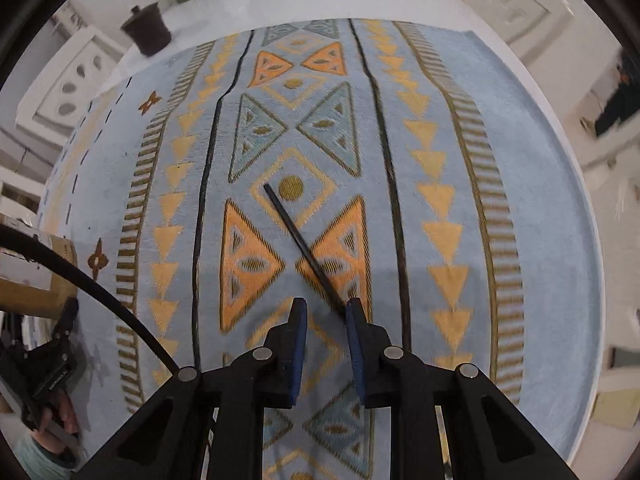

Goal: Organize utensils

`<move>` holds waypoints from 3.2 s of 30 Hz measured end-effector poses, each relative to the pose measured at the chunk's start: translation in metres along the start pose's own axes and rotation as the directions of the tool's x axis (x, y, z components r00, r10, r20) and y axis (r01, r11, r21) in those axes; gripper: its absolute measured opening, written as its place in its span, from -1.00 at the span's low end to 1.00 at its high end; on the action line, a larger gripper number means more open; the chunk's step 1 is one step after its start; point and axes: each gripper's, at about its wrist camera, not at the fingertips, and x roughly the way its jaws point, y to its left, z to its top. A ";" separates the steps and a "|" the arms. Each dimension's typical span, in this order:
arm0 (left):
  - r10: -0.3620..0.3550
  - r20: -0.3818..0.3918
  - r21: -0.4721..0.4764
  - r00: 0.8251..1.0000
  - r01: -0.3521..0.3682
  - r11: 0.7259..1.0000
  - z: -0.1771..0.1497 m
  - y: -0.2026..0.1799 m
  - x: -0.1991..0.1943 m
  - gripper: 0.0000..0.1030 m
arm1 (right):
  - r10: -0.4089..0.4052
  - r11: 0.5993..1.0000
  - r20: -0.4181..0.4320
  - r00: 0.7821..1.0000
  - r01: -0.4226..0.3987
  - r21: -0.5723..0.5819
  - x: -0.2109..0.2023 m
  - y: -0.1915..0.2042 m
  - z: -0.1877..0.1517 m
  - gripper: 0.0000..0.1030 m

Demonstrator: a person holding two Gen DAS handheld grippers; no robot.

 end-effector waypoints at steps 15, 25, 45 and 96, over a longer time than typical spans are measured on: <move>0.001 0.000 0.000 1.000 -0.001 1.000 0.001 0.002 0.000 1.00 | 0.045 0.990 -0.039 0.998 -0.040 0.135 -0.015 -0.023 -0.010 -0.91; 0.001 0.000 0.000 1.000 -0.001 1.000 0.002 0.003 0.001 1.00 | 0.194 0.969 0.161 0.968 -0.215 0.123 -0.078 -0.039 -0.049 -0.91; 0.003 0.001 0.002 1.000 -0.003 1.000 0.002 0.001 0.000 1.00 | 0.297 0.954 0.526 0.797 -0.270 -0.130 -0.207 0.075 -0.038 -0.91; -0.001 -0.001 -0.002 1.000 0.001 1.000 0.002 0.003 0.000 1.00 | 0.544 0.822 0.401 0.737 -0.373 -0.431 -0.216 0.215 0.012 -0.47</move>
